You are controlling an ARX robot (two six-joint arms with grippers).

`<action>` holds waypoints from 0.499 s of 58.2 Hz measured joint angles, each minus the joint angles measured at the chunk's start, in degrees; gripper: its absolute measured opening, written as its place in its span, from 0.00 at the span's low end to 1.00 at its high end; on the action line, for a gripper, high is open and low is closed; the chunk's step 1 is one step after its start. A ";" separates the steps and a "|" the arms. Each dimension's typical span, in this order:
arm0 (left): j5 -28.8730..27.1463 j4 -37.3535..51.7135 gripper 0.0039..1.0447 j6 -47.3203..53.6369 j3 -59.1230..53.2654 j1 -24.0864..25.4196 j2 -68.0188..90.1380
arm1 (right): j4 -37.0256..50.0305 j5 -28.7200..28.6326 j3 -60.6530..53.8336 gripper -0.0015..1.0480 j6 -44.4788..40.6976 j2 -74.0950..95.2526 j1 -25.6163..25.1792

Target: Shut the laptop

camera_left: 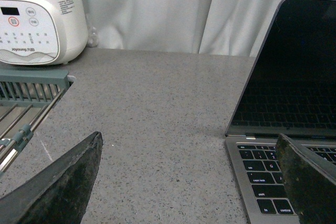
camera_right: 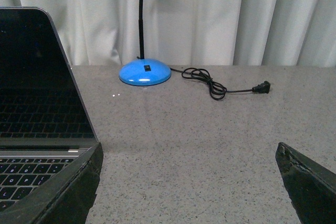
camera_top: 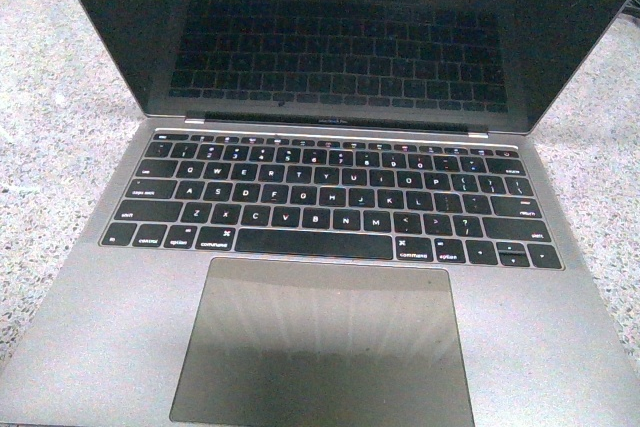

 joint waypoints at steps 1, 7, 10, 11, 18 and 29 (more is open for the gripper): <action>-0.02 0.00 0.94 0.00 0.00 0.00 0.00 | 0.00 0.00 0.00 0.91 0.00 -0.02 0.00; 0.00 0.00 0.94 0.00 0.00 0.00 0.00 | 0.00 0.00 0.00 0.91 0.00 0.00 0.00; 0.00 0.00 0.94 0.00 0.00 0.00 0.00 | 0.00 0.00 0.00 0.91 0.00 -0.02 0.00; 0.00 0.00 0.94 0.00 0.00 0.00 0.00 | 0.00 0.00 0.00 0.91 0.00 0.00 0.00; 0.00 0.00 0.94 0.00 0.00 0.00 0.00 | 0.00 0.00 0.00 0.91 0.00 0.00 0.00; 0.00 0.00 0.94 0.00 0.00 0.00 0.00 | 0.00 0.00 0.00 0.91 0.00 0.00 0.00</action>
